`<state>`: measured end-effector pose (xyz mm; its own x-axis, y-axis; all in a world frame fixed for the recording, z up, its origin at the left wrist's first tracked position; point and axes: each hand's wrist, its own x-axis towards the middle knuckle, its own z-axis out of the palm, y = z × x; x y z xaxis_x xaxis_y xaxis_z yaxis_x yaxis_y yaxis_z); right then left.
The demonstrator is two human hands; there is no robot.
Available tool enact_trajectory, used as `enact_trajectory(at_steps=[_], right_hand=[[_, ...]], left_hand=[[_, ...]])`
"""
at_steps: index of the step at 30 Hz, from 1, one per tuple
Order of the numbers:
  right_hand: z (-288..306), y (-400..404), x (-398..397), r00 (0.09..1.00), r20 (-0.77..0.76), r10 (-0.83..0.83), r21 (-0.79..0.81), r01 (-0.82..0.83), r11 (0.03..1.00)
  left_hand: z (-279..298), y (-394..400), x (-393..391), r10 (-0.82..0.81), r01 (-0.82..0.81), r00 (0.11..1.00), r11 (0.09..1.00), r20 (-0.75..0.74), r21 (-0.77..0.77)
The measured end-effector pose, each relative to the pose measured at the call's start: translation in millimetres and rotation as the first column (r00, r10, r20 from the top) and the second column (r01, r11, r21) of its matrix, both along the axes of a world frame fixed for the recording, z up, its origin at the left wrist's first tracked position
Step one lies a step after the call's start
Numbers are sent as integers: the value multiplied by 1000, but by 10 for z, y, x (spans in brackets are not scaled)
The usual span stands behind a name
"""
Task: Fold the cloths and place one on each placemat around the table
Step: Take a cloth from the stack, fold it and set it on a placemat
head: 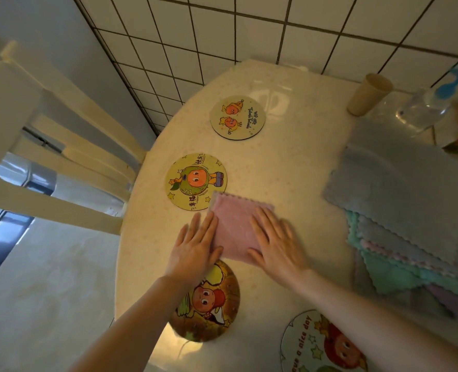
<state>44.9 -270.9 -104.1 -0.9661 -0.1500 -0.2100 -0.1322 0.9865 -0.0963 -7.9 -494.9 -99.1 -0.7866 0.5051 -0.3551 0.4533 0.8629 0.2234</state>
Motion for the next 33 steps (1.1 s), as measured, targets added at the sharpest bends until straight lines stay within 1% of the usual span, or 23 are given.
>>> enact_trajectory(at_steps=[3, 6, 7, 8, 9, 10, 11, 12, 14, 15, 16, 17, 19, 21, 23, 24, 25, 26, 28, 29, 30, 31, 33], right_hand=[[92, 44, 74, 991, 38, -129, -93, 132, 987], [159, 27, 74, 963, 56, -265, -315, 269, 910], [135, 27, 37, 937, 95, -337, -414, 345, 843], [153, 18, -16, 895, 172, -412, -505, 439, 743], [170, 6, -85, 851, 242, -466, -579, 512, 635], [194, 8, -166, 816, 283, -504, -610, 559, 562], [211, 18, -254, 802, 288, -524, -596, 578, 557], [239, 34, -342, 803, 278, -528, -546, 584, 600], [312, 57, -513, 845, 228, -483, -412, 533, 739], [374, 49, -607, 870, 213, -444, -354, 492, 795], [417, 38, -694, 890, 234, -391, -317, 450, 835], [448, 23, -765, 901, 278, -333, -310, 412, 857], [508, -43, -900, 896, 382, -226, -374, 373, 849], [607, -82, -1023, 875, 458, -160, -487, 397, 778], [732, -84, -1158, 847, 520, -111, -633, 470, 615], [799, -69, -1244, 833, 544, -102, -682, 509, 525], [845, -38, -1318, 826, 554, -103, -705, 531, 470], [900, 8, -1411, 831, 543, -119, -708, 529, 468], [1004, 85, -1570, 861, 494, -118, -715, 480, 508], [1054, 123, -1647, 869, 479, -123, -728, 472, 497], [1097, 165, -1730, 865, 478, -152, -742, 491, 456], [1129, 220, -1825, 852, 488, -189, -760, 521, 388], [1174, 319, -1991, 812, 531, -242, -794, 577, 192]], left_hand=[[140, 137, -22, 113, -116, 992, 992, 48, 54], [214, 320, -50, 312, -328, 944, 926, 109, 185], [217, 381, -75, 398, -423, 905, 877, 147, 227], [219, 441, -107, 486, -522, 853, 807, 191, 277], [208, 485, -147, 569, -620, 785, 719, 246, 316], [214, 522, -200, 632, -702, 712, 629, 307, 333], [231, 548, -253, 677, -769, 639, 554, 365, 319], [231, 555, -315, 702, -818, 575, 497, 421, 288], [246, 546, -405, 703, -874, 480, 435, 525, 217], [258, 524, -442, 681, -877, 466, 437, 565, 197], [268, 504, -462, 650, -861, 489, 469, 582, 199], [282, 476, -471, 601, -821, 545, 526, 585, 223], [336, 398, -541, 450, -686, 688, 660, 569, 308], [449, 327, -675, 271, -553, 771, 733, 576, 396], [590, 280, -873, 105, -419, 813, 787, 572, 452], [670, 269, -1009, 54, -354, 828, 822, 559, 445], [755, 259, -1138, 26, -316, 831, 845, 556, 432], [839, 257, -1305, 7, -305, 824, 849, 567, 431], [1004, 250, -1645, -20, -328, 795, 826, 606, 458], [1081, 248, -1830, -24, -361, 769, 809, 639, 464], [1126, 240, -2028, -23, -411, 729, 785, 684, 464], [1152, 241, -2221, -27, -479, 669, 749, 743, 458], [1130, 237, -2533, -59, -583, 552, 686, 832, 436]])
